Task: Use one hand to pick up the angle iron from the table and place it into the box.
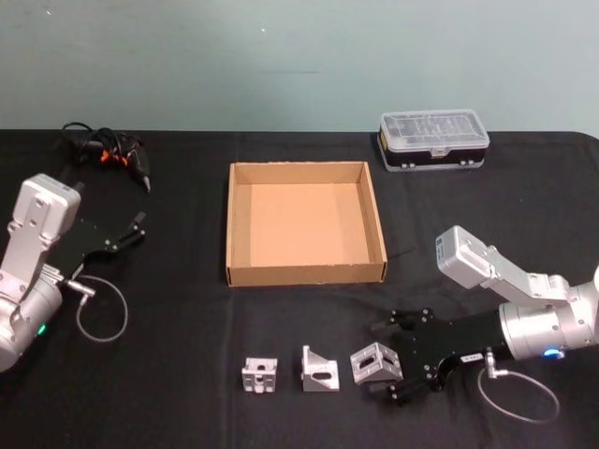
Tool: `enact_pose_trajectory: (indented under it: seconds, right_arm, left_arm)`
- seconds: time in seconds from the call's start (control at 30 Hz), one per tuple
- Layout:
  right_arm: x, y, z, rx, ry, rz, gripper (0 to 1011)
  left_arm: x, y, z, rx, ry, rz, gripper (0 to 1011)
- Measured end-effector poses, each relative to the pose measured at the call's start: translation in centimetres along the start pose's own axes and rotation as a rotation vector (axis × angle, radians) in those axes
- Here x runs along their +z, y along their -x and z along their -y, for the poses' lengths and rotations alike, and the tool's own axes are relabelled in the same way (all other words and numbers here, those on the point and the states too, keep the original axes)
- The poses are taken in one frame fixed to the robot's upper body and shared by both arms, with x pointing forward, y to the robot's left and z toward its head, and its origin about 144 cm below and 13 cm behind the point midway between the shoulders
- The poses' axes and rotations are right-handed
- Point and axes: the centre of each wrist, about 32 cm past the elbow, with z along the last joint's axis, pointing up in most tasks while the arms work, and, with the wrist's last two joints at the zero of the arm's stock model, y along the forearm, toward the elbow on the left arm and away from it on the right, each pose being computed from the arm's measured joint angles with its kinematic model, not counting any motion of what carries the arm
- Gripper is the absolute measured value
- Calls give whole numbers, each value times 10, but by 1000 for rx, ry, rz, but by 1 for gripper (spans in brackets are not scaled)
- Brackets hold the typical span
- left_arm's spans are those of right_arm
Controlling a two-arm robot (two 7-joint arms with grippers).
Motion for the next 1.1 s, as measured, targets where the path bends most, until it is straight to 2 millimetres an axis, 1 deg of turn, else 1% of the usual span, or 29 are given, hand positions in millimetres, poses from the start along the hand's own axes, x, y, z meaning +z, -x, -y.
enact_pose_trajectory:
  seconds: [0.37, 0.43, 0.47, 0.53, 0.57, 0.73, 0.77, 0.8, 0.87, 0.9, 0.93, 1.0, 1.03, 1.1]
  right_arm:
    - [-1, 0, -3, 11, 6, 1, 1000]
    - [-2, 0, -4, 11, 8, 0, 981]
    - [-2, 0, -4, 11, 8, 0, 946]
    - [-3, 0, -5, 11, 8, -1, 918]
    - [-3, 1, -5, 11, 8, -1, 873]
    - [-5, 2, -5, 7, 5, 2, 768]
    - [-5, 2, -5, 6, 4, 3, 734]
    - [-5, 2, -4, 4, 4, 4, 679]
    - [-4, 3, -4, -2, 3, 5, 622]
    - [-4, 3, -4, -2, 3, 5, 622]
    - [-4, 3, -4, -3, 3, 6, 553]
    - [-4, 3, -3, -5, 2, 6, 511]
    - [-4, 3, -3, -8, 1, 7, 461]
    - [-4, 4, -3, -10, 1, 7, 453]
  left_arm:
    - [0, 0, 0, 0, 0, 0, 1011]
    - [0, 0, 0, 0, 0, 0, 1011]
    - [0, 0, 0, 0, 0, 0, 1011]
    - [0, 0, 0, 0, 0, 0, 1011]
    - [0, 0, 0, 0, 0, 0, 1011]
    - [0, 0, 0, 0, 0, 0, 1011]
    - [0, 0, 0, 0, 0, 0, 1011]
    - [0, 0, 0, 0, 0, 0, 1011]
    - [0, 0, 0, 0, 0, 0, 1011]
    - [0, 0, 0, 0, 0, 0, 1011]
    - [0, 0, 0, 0, 0, 0, 1011]
    - [0, 0, 0, 0, 0, 0, 1011]
    - [0, 0, 0, 0, 0, 0, 1011]
    - [0, 0, 0, 0, 0, 0, 1011]
